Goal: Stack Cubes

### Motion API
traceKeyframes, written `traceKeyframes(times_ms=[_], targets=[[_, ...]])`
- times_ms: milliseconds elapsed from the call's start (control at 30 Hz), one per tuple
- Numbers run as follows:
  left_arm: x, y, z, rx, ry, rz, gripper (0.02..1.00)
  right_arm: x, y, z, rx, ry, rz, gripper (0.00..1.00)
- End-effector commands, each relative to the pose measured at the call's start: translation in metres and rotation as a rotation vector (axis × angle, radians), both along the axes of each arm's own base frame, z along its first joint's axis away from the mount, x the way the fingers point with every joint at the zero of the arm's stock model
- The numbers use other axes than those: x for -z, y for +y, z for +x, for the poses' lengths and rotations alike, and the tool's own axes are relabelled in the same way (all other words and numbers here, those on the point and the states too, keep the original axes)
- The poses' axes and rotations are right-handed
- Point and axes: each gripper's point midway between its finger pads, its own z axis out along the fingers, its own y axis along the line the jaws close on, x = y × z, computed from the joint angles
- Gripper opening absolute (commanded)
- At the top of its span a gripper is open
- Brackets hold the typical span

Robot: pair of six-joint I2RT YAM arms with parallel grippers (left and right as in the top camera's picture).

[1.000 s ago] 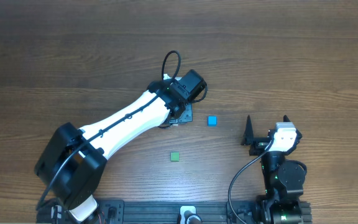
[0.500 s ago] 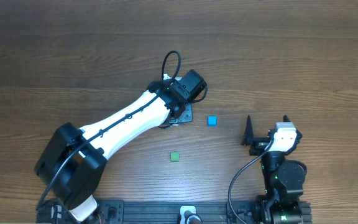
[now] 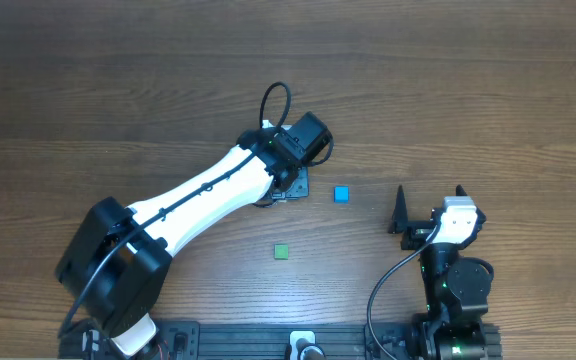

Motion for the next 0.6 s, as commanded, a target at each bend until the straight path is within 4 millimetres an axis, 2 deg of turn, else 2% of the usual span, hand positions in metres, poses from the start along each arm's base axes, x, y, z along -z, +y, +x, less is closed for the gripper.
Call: traceKeyframes(times_ms=[33,167,600], targets=[[0.0127,0.0023,-0.006,-0.014,0.04,0.019,0.093,0.0022,-0.0009,0.0001,0.002,-0.001,-0.003,0.991],[0.0127,0.0019,-0.0063,-0.014,0.042,0.017,0.117,0.0022,-0.0009,0.0001,0.002,-0.001,-0.003,0.993],[0.0127,0.0018,-0.0062,-0.014,0.042,0.017,0.299,0.0022,-0.0009,0.0001,0.002,-0.001,-0.003,0.993]])
